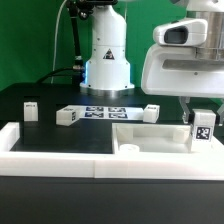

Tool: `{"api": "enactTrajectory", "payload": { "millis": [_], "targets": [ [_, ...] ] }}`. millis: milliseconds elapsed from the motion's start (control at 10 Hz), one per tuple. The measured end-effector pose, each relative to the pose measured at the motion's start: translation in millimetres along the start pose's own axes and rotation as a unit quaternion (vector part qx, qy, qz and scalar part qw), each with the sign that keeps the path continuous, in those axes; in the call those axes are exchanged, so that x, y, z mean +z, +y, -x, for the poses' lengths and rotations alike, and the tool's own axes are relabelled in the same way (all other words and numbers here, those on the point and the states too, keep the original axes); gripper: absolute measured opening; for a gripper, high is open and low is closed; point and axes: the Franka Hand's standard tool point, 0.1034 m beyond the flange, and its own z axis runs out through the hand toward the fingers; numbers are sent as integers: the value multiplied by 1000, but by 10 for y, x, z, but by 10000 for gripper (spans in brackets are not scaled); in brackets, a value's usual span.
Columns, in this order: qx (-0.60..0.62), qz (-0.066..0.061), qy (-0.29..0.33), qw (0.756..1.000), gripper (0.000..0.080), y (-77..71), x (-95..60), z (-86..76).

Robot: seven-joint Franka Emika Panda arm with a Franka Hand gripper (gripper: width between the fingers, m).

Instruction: Assemble one leg

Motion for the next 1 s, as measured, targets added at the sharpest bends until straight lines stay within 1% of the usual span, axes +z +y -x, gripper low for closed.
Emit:
{"api": "enactTrajectory", "payload": {
  "millis": [200, 400, 500, 800, 1000],
  "targets": [
    [70, -6, -1, 998, 289, 39, 1, -14],
    [165, -14, 4, 986, 290, 28, 17, -8],
    [190, -14, 4, 982, 290, 28, 17, -8],
    [311, -22, 8, 950, 291, -43, 20, 0],
    [406, -31, 18, 913, 291, -76, 20, 18]
  ]
}}
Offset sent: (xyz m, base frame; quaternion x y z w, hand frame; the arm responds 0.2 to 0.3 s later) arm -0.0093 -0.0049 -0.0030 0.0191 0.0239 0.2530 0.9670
